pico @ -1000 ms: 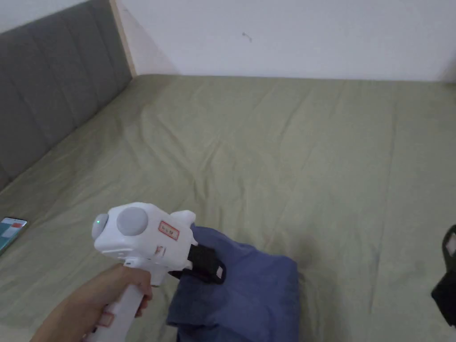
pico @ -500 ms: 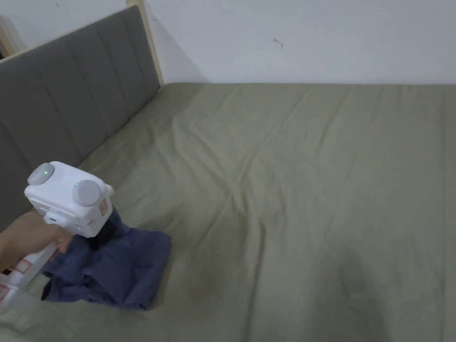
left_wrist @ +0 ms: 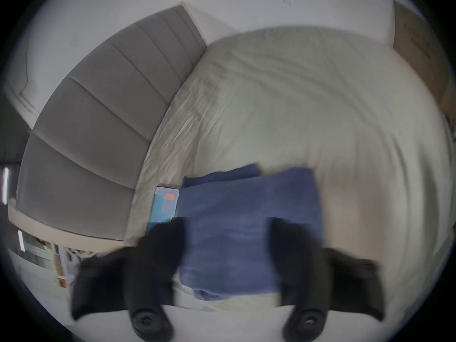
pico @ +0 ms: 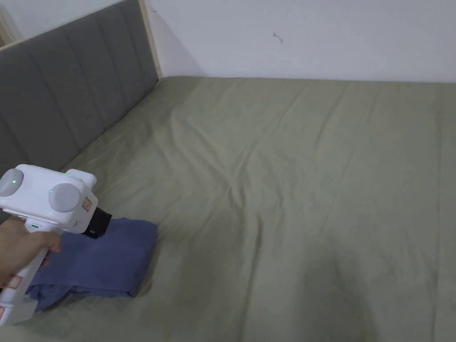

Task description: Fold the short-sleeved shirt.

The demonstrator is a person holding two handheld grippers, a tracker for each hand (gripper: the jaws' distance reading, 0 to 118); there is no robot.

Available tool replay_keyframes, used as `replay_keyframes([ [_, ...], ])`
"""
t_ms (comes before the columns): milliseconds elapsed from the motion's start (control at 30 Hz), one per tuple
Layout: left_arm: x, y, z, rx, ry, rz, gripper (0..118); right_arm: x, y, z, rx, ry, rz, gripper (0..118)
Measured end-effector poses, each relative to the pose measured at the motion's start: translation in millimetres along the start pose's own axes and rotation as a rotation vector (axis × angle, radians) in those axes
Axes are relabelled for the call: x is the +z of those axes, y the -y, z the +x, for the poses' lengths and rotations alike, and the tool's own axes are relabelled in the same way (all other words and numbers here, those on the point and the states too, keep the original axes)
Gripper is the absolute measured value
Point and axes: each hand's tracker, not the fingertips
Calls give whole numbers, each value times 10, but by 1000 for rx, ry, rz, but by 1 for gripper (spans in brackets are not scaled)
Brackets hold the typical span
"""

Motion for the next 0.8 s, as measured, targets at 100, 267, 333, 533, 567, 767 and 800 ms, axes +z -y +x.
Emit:
replay_keyframes([
  [100,295,104,170,78,39,112,0,13,-33,22,-1,-2,2,0],
  [267,1014,323,687,132,153,324,0,0,-74,94,11,9,16,0],
  [333,1311,413,941,144,209,412,0,-29,-54,82,7,14,19,0],
  [533,2091,644,1896,105,191,663,0,-62,-108,16,44,3,52,0],
  [567,2211,689,2063,118,259,704,0,-61,-121,1,60,8,70,0],
  [767,2637,998,2693,243,240,856,0,-35,-221,57,22,12,124,0],
  [800,2683,1054,2774,252,250,878,0,-29,-224,51,32,15,134,0],
])
